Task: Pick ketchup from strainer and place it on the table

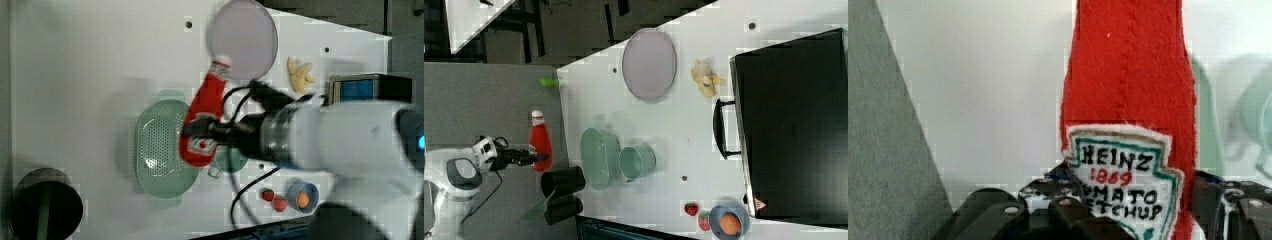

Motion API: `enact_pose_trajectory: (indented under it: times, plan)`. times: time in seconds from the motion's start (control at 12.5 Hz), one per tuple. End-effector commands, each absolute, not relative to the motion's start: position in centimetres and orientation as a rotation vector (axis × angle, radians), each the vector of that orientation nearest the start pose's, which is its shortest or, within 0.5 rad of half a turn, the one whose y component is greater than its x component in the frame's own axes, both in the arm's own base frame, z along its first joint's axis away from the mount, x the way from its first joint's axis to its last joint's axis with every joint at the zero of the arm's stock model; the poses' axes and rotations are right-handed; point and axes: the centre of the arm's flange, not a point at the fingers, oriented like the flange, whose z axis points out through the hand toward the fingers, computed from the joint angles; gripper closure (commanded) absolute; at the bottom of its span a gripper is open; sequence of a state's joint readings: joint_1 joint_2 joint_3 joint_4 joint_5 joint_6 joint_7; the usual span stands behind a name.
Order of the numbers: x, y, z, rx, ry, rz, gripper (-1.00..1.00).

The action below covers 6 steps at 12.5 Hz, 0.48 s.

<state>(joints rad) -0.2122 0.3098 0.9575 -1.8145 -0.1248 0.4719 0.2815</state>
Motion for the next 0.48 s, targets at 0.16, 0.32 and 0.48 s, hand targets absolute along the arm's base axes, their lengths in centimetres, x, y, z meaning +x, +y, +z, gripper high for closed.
enact_pose_trajectory:
  times: [0.16, 0.32, 0.48]
  plan:
    - [56.5, 25.1, 44.9, -3.006, 0.66, 0.141, -0.18]
    - [58.5, 19.6, 45.3, -3.019, 0.726, 0.097, -0.18]
    - [59.8, 14.6, 45.7, -3.035, 0.789, 0.052, -0.18]
